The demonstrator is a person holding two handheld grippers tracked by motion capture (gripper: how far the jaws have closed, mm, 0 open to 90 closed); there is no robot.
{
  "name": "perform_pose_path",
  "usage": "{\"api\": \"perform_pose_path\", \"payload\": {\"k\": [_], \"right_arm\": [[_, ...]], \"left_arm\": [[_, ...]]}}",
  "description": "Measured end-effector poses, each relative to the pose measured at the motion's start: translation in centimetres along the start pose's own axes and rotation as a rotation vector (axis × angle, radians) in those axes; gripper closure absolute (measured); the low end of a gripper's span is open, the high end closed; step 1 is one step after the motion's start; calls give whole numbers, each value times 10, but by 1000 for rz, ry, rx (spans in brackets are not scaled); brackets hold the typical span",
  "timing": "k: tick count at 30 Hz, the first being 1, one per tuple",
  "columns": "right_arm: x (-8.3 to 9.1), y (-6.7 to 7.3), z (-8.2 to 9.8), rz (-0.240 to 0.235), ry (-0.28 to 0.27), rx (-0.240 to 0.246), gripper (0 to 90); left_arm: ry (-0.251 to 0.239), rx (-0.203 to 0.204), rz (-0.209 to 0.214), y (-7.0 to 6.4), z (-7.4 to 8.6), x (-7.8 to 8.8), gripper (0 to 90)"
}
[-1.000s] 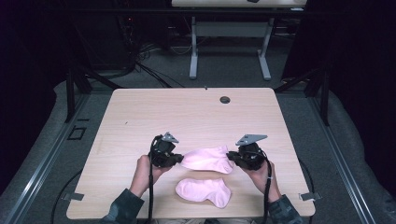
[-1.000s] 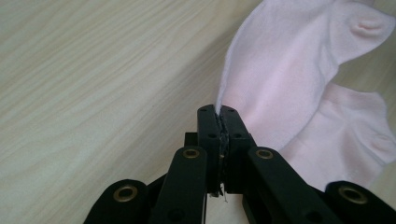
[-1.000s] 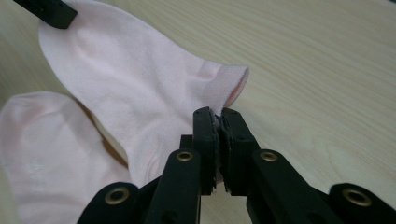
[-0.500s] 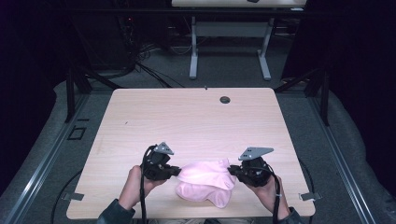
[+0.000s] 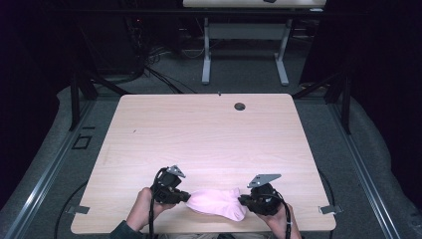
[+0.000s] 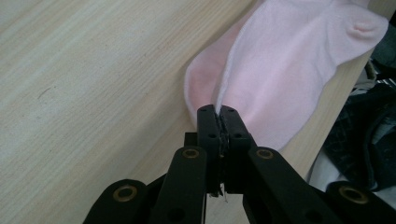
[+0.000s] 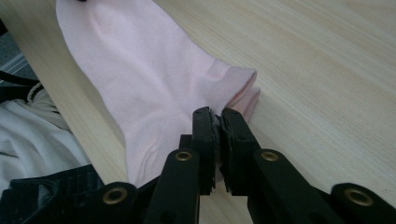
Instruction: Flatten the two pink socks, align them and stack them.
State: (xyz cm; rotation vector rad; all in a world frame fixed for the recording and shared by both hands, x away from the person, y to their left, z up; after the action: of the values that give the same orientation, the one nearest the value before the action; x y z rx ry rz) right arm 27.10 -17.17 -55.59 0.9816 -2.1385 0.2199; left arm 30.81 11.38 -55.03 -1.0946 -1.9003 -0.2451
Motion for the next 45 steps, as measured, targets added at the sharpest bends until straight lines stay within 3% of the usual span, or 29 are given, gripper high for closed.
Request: {"api": "perform_pose_path", "payload": {"k": [8,11,13,16,19,20,23,24,27,28,29,32,40,42,43,44,45], "right_arm": [[-7,-1,8,56,4,18,838],[-11,0,11,49,14,18,821],[-13,0,13,37,14,10,791],[-12,-2,14,22,-6,-6,707],[-4,-3,12,38,-54,-11,660],[-2,-3,10,48,-77,-8,661],[-1,-1,8,43,-78,0,666],[-6,2,8,44,-61,18,698],[-12,5,9,58,-33,45,743],[-15,6,11,68,-33,50,760],[-19,6,13,82,-14,68,791],[-21,4,16,80,-11,63,807],[-23,2,16,66,-5,61,815],[-23,1,16,48,-8,53,769],[-23,1,16,48,-8,53,769],[-22,-1,16,40,-26,41,689],[-21,-2,16,34,-36,34,667]], "left_arm": [[29,-29,-66,-1,-2,-13,856],[47,-29,-83,-1,1,-18,818],[54,-22,-101,0,2,-18,747],[34,-11,-109,2,2,-12,626],[-32,-23,-112,-3,-3,0,564],[-42,-29,-114,-4,-5,2,564],[-60,-51,-107,-9,-9,-1,589],[-49,-65,-100,-13,-10,-8,670],[-26,-82,-100,-14,-9,-18,793],[-21,-83,-102,-15,-7,-22,793],[-14,-84,-104,-14,-6,-26,859],[2,-82,-125,-12,-1,-32,879],[-25,-83,-164,-11,5,-32,879],[-30,-83,-179,-11,5,-32,783],[-41,-75,-176,-11,5,-30,783],[-58,-65,-203,-10,4,-27,589],[-80,-58,-215,-10,4,-24,541]]}}
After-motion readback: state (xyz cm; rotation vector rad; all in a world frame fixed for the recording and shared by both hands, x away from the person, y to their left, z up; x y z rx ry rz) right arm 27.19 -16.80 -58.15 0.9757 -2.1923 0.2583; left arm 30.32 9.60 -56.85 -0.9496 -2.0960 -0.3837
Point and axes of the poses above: each handheld gripper's, and its own axes: x roughly backward along the jaws, z roughly out of its underside, y roughly to its left, the point moved 2 cm from there along -x, roughly forward along the jaws, and after that the axes turned 6 degrees about -y, right-handed, at the moved point
